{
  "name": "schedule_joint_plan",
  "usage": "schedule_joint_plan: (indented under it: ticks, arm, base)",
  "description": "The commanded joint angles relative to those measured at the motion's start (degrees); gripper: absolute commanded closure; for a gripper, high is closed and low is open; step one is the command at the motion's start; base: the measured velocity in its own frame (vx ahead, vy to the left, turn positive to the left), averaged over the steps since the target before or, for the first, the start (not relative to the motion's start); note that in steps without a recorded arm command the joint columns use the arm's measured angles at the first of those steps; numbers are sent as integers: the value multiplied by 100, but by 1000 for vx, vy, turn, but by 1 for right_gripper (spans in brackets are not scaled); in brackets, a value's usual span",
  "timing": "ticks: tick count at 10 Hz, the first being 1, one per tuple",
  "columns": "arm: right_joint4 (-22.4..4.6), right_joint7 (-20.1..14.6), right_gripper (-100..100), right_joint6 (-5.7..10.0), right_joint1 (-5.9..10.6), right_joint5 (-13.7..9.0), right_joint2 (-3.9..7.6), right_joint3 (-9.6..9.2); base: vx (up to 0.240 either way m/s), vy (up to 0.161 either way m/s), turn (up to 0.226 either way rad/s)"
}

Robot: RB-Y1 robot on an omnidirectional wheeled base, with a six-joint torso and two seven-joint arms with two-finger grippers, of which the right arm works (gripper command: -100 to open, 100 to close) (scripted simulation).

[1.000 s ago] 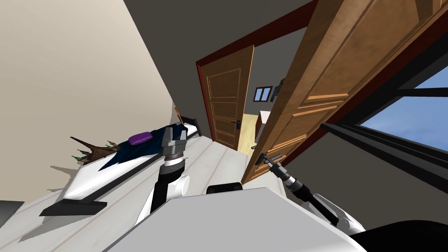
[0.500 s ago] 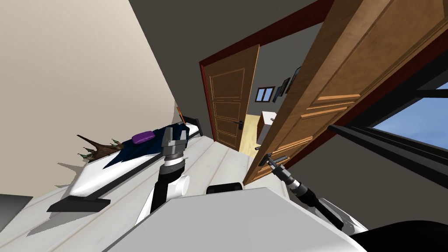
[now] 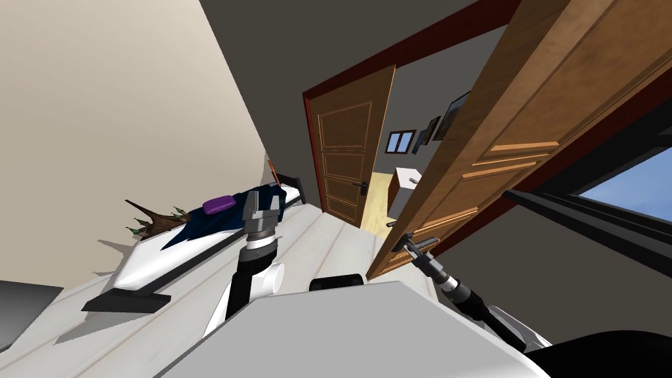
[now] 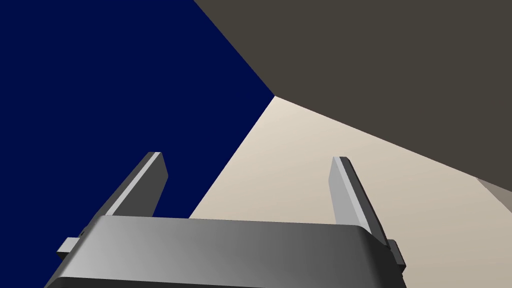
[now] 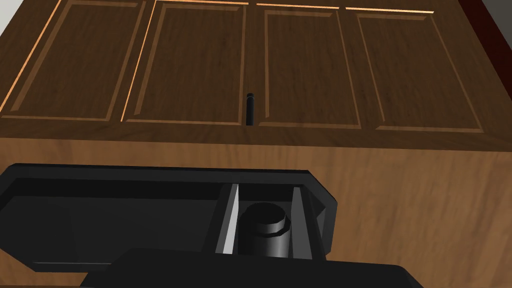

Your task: Pull the door open

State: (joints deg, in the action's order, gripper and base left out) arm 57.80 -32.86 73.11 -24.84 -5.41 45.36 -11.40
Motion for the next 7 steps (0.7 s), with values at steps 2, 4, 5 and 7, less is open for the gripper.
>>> schedule_joint_plan:
  ticks: [2, 4, 5, 7]
  arm:
    - [-198, -38, 100, 302, -65, 80, -34, -64]
    - [-343, -60, 100, 480, -77, 101, -32, -60]
    - [-487, -81, 100, 656, -91, 122, -28, -56]
    - [-631, -103, 100, 832, -107, 143, -24, -51]
  base:
    - [18, 19, 37]
    - [8, 10, 25]
    - [16, 9, 32]
    - [10, 2, 26]
